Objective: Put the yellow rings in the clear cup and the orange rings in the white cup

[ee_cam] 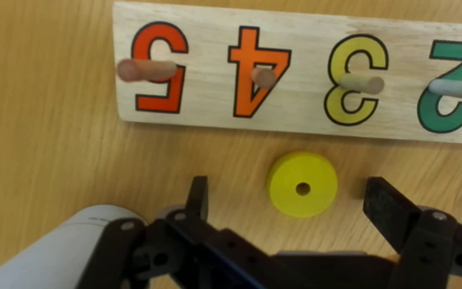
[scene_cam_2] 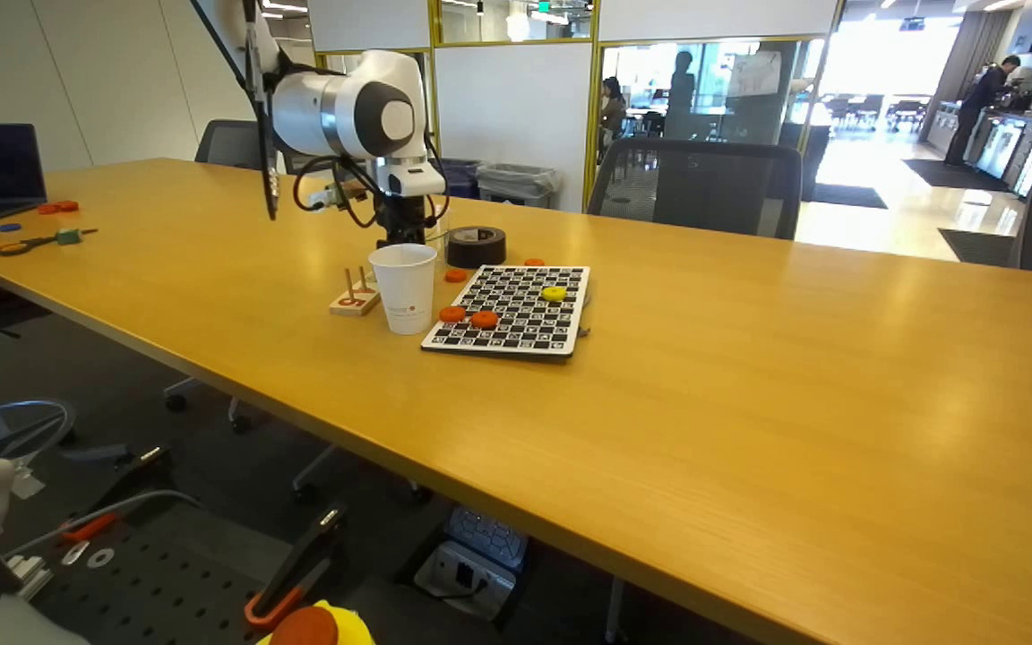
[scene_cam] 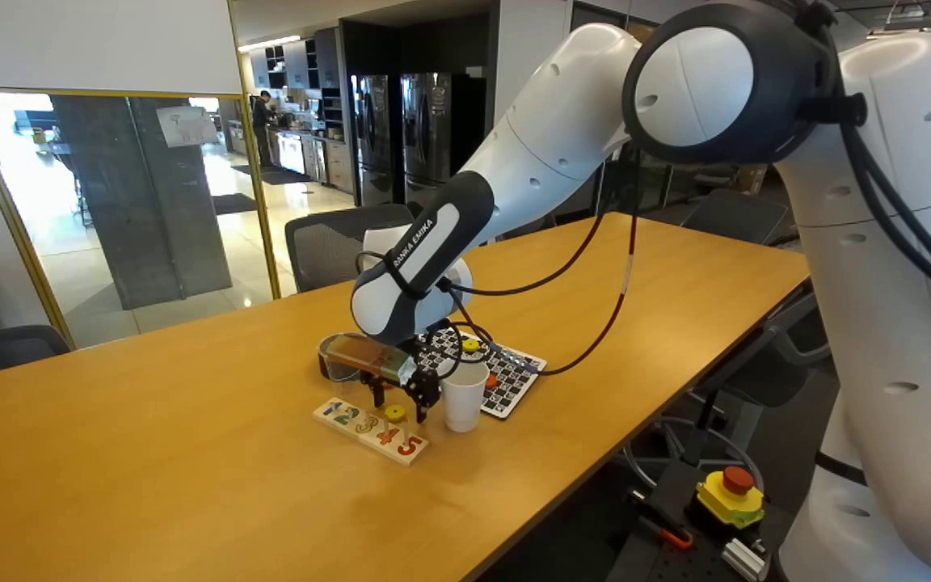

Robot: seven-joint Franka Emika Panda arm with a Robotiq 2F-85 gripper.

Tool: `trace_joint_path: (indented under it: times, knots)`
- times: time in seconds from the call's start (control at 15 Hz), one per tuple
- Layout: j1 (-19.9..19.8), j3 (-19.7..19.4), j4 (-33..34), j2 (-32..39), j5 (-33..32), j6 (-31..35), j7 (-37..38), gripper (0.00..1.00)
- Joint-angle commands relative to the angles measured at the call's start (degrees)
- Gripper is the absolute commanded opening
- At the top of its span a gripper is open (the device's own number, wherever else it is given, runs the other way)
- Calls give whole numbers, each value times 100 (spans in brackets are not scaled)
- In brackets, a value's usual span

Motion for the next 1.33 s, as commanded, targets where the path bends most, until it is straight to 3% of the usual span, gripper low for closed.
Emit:
trace_joint_path:
  times: [0.0, 0.47, 0.93, 1.27]
  knots:
    - [97, -86, 104, 20, -120, -45, 107, 74]
    - [56, -32, 200, 24, -54, -152, 8, 20]
    - [88, -206, 125, -419, -241, -993, 254, 17]
    - [93, -269, 57, -899, -710, -942, 517, 17]
